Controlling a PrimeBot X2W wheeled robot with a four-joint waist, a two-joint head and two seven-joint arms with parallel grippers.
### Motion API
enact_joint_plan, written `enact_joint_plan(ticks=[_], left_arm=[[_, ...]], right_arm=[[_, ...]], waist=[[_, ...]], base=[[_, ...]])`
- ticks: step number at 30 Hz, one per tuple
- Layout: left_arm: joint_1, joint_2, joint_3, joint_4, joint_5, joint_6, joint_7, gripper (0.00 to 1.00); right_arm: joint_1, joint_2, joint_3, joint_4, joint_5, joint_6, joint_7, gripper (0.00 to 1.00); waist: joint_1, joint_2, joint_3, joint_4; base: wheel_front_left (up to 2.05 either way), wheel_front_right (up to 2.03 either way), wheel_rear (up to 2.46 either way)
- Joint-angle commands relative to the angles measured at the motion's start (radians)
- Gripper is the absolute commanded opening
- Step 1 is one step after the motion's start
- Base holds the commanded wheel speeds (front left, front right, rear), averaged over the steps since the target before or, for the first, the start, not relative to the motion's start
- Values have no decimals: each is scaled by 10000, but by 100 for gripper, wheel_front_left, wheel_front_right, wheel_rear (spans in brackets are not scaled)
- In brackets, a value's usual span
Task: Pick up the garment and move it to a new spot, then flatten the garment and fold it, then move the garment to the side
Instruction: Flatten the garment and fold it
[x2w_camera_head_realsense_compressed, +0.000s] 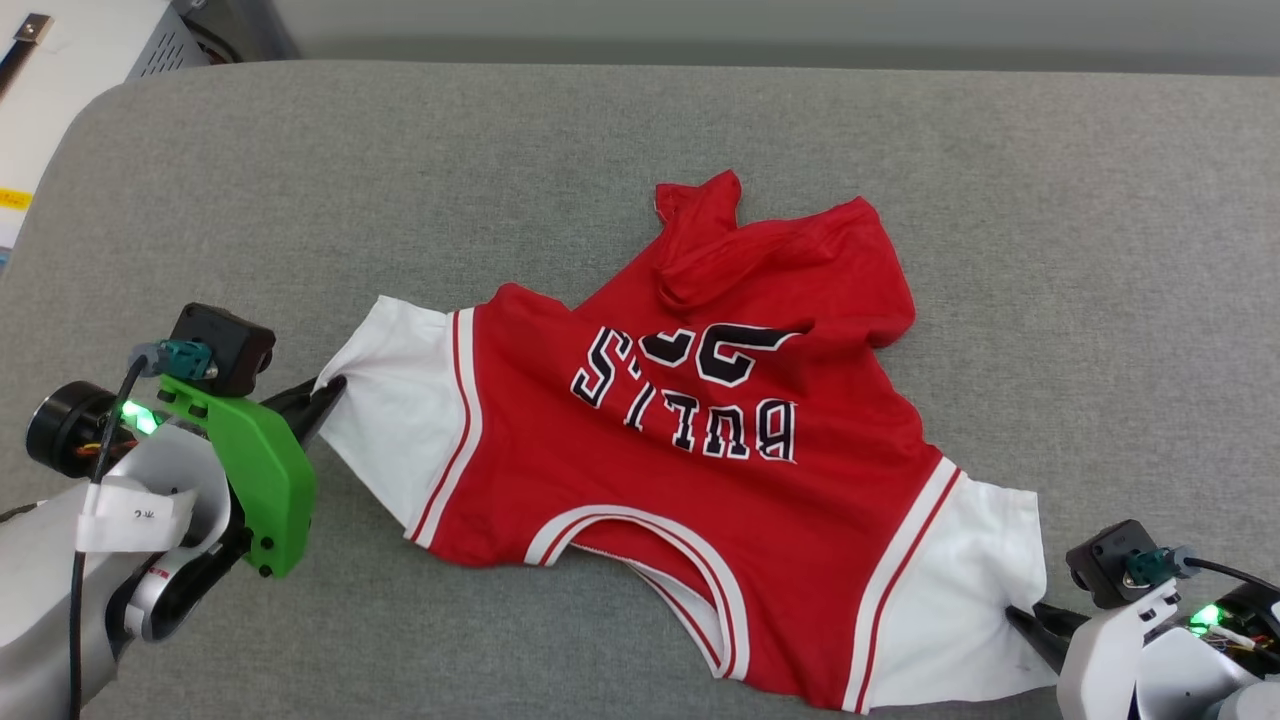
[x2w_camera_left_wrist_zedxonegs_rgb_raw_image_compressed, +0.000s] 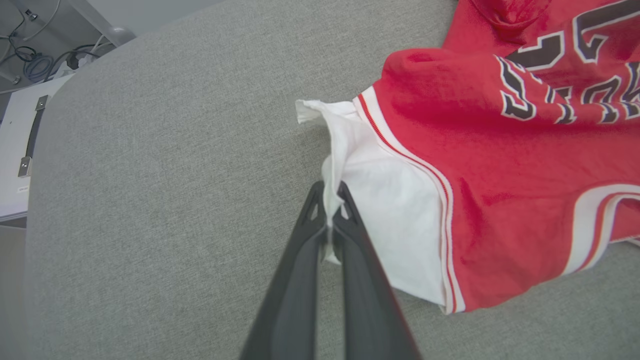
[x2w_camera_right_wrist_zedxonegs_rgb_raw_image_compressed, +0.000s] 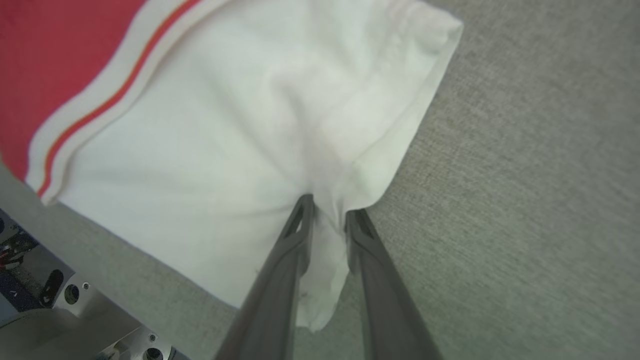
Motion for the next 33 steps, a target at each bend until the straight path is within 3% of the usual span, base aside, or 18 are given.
enact_joint_plan(ticks=[1,13,18,26,33], left_arm=[[229,67,79,13,-166,-23,-210,0],[638,540,921,-1642,-1274,-390,-1405,0],[108,547,1429,-2355,-1014,-468,-2011,0],[-1360,-120,2129,-2727,-182,-479,-2624,0],[-2753,-886,2537,-2252,408,-539,-2783,0]], right_arm=[[73,412,209,343,54,77,-133,0],[-43,804,-2446,-1291,-203,77,-1196,0],[-328,908,-3525,-2207,-317,77,-1149,0],[-1624,1140,-4654,-3140,-314,77,-1019,0],[-3501,1182,-4890,-3102,-334,77,-1004,0]], waist=[[0,0,-285,-135],[0,0,-1363,-98],[0,0,-1598,-79],[0,0,-1633,-109],[0,0,-1047,-225]], base=[[0,0,0],[0,0,0],[0,0,0],[0,0,0],[0,0,0]])
